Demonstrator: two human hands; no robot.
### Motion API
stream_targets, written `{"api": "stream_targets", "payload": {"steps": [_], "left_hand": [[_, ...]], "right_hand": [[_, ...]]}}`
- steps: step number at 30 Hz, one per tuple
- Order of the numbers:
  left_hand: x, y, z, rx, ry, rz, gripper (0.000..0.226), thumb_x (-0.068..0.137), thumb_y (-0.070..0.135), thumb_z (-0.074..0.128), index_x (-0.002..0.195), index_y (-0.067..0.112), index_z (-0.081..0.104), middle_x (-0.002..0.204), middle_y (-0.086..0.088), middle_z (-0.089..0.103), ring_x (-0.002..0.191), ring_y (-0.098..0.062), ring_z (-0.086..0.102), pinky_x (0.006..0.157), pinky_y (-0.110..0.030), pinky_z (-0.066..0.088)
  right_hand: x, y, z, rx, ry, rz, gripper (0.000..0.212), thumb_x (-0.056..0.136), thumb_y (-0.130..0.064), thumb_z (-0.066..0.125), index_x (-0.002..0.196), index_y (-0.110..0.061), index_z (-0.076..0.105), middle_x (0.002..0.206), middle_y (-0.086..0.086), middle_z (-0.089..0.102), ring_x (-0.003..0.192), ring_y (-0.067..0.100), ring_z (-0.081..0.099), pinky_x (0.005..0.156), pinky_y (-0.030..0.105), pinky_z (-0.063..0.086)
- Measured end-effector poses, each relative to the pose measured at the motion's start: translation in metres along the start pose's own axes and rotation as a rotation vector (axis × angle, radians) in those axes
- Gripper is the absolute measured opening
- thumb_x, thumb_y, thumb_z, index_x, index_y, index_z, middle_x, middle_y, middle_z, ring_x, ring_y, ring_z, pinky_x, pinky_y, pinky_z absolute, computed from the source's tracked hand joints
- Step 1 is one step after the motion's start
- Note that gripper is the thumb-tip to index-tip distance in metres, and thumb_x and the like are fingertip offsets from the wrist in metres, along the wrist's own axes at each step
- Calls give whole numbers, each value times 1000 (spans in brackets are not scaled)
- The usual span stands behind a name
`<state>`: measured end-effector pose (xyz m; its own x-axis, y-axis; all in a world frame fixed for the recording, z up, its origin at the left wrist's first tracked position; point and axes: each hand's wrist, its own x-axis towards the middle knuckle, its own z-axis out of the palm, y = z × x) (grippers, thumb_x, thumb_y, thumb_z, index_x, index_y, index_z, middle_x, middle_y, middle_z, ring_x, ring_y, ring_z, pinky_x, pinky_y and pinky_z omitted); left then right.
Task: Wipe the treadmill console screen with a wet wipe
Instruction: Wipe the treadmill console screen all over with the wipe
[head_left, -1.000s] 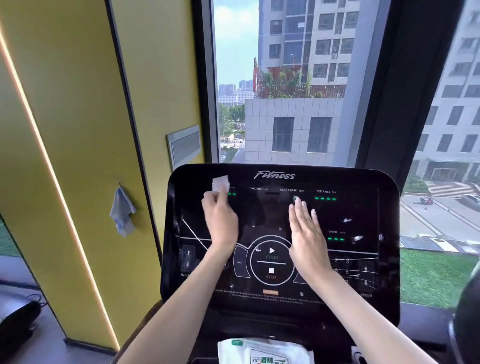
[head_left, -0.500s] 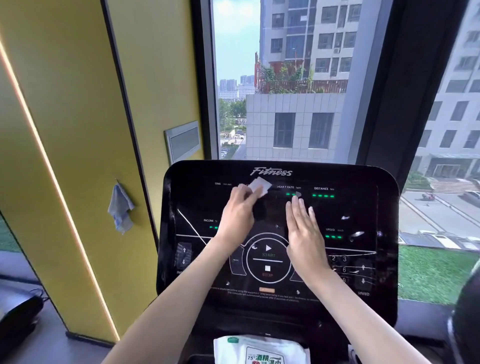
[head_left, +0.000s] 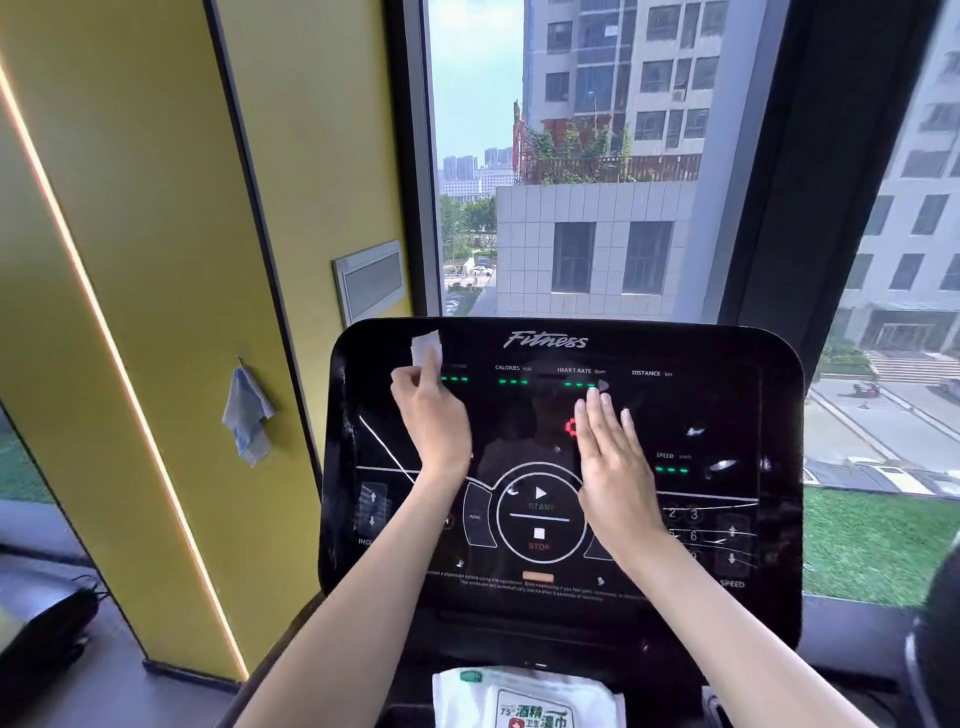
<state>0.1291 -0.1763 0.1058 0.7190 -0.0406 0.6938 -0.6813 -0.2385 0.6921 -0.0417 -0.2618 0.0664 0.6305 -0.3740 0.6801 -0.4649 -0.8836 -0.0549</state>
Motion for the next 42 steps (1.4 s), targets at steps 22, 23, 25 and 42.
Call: {"api": "stream_targets", "payload": {"steps": [22, 23, 25, 42], "left_hand": [[-47, 50, 34, -85, -161, 167, 32, 84, -14, 48, 112, -4, 60, 96, -15, 48, 82, -24, 48, 73, -33, 49], [-45, 46, 32, -123, -47, -18, 26, 88, -11, 48, 110, -6, 60, 95, -13, 46, 81, -21, 47, 75, -32, 47], [-45, 47, 33, -120, 7, -84, 25, 88, -9, 48, 110, -7, 60, 94, -12, 44, 82, -23, 46, 75, -29, 45], [-70, 71, 51, -47, -337, 533, 47, 74, -21, 53, 115, 0, 58, 97, -15, 50, 82, -27, 52, 65, -31, 52]], "right_hand": [[-25, 53, -22, 46, -31, 62, 88, 64, 22, 50, 144, 2, 22, 153, 16, 17, 144, 25, 9, 117, 45, 9], [-25, 54, -20, 42, -34, 62, 88, 64, 22, 49, 145, 2, 21, 154, 16, 17, 144, 25, 9, 117, 46, 10], [-25, 54, -17, 43, -32, 66, 89, 63, 22, 49, 145, 2, 20, 154, 16, 16, 144, 25, 8, 116, 46, 10], [-30, 66, -35, -45, 11, 7, 85, 63, 23, 51, 142, 4, 29, 151, 18, 26, 142, 24, 18, 116, 41, 16]]}}
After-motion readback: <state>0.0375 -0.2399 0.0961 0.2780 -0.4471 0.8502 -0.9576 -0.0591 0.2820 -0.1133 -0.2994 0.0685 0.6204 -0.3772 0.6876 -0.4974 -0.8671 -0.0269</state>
